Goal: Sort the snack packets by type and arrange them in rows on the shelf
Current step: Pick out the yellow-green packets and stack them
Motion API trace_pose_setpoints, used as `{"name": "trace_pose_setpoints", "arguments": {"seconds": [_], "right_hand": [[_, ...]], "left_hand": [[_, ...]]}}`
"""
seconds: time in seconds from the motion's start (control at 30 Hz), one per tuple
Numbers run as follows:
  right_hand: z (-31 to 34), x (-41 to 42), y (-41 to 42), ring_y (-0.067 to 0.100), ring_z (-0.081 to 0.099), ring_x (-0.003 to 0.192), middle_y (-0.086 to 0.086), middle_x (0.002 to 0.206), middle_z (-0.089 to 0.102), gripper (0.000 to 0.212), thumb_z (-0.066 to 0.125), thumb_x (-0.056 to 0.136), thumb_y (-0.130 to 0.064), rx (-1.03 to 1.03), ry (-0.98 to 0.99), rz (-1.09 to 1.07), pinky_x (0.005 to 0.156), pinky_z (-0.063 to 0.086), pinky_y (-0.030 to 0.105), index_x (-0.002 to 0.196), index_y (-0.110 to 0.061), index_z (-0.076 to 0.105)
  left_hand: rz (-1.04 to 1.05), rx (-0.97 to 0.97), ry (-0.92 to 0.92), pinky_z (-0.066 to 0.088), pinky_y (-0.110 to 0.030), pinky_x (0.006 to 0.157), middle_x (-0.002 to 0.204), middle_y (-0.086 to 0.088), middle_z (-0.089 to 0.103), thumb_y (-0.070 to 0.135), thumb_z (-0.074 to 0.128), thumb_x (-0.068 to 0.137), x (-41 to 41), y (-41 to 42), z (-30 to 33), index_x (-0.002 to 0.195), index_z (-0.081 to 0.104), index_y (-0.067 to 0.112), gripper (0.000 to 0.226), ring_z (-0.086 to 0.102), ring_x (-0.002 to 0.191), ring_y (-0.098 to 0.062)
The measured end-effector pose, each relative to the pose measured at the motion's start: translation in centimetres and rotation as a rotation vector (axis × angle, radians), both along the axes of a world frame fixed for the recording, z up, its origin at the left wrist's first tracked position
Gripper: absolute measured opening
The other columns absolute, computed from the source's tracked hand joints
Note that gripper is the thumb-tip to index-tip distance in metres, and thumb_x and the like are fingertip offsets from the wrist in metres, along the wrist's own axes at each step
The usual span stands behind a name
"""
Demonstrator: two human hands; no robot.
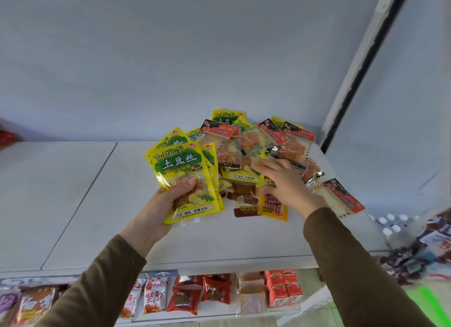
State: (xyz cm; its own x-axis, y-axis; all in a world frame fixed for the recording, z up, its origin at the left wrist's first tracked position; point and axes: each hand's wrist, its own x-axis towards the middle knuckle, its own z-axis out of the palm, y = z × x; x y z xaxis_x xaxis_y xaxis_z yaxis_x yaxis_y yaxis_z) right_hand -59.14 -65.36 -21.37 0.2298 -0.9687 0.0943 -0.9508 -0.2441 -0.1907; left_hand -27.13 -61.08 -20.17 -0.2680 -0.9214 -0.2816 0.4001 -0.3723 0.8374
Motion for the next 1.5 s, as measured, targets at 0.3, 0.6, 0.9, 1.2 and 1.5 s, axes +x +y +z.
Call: {"name": "trace_pose_setpoints", "arguments": {"seconds": [0.3, 0.6, 0.9, 1.2, 1.5], "right_hand": [[-0.8, 0.8, 0.0, 0.008, 0.056, 0.105, -0.009, 0.116, 0.073, 0.029, 0.056, 0.093, -0.032, -0.403, -0.254, 0.008, 0.079, 0.053, 0.029, 0.113, -0.032, 0.077], [3.1, 1.5, 0.5, 0.002, 0.065, 0.070, -0.015, 0.081, 0.069, 0.015, 0.057, 0.100, -0.034, -0.488, -0.960, -0.148, 0.062, 0.047, 0.016, 0.103, -0.038, 0.071], [8.9, 4.6, 3.2, 0.025, 0.073, 0.103, 0.002, 0.110, 0.075, 0.015, 0.057, 0.103, -0.022, -0.448, -1.336, 0.190, 0.087, 0.060, 0.037, 0.112, -0.016, 0.067], [3.2, 7.2, 4.8, -0.002, 0.058, 0.124, -0.018, 0.137, 0.062, 0.020, 0.058, 0.101, -0.027, 0.004, -0.743, 0.383, 0.100, 0.049, 0.021, 0.114, -0.024, 0.073], [1.9, 5.8, 5.1, -0.002, 0.053, 0.129, -0.024, 0.135, 0.060, 0.048, 0.033, 0.101, -0.062, 0.079, -0.866, 0.242, 0.108, 0.042, 0.026, 0.125, -0.037, 0.066]], "left_hand": [[0.017, 0.013, -0.008, 0.064, -0.040, 0.069, 0.106, -0.018, 0.077, 0.021, 0.076, 0.082, -0.4, -0.3, -0.9, 0.109, 0.078, 0.010, 0.029, 0.077, 0.081, -0.028], [0.016, 0.021, -0.026, 0.061, -0.049, 0.081, 0.118, -0.022, 0.073, 0.022, 0.076, 0.084, -0.4, -0.4, -1.4, 0.125, 0.069, 0.007, 0.044, 0.076, 0.089, -0.032], [-0.085, 0.068, 0.003, 0.064, -0.039, 0.077, 0.100, -0.015, 0.076, 0.034, 0.074, 0.087, -1.9, 0.2, -0.1, 0.115, 0.074, 0.007, 0.039, 0.075, 0.078, -0.025], [-0.271, 0.086, 0.205, 0.058, -0.047, 0.086, 0.139, -0.021, 0.062, 0.086, 0.053, 0.079, -1.5, -0.4, 0.8, 0.140, 0.063, 0.017, 0.092, 0.068, 0.116, -0.039], [-0.039, 0.184, 0.096, 0.064, -0.045, 0.075, 0.114, -0.021, 0.074, 0.023, 0.080, 0.079, -1.4, -0.4, 0.4, 0.113, 0.078, 0.007, 0.038, 0.077, 0.088, -0.033]]}}
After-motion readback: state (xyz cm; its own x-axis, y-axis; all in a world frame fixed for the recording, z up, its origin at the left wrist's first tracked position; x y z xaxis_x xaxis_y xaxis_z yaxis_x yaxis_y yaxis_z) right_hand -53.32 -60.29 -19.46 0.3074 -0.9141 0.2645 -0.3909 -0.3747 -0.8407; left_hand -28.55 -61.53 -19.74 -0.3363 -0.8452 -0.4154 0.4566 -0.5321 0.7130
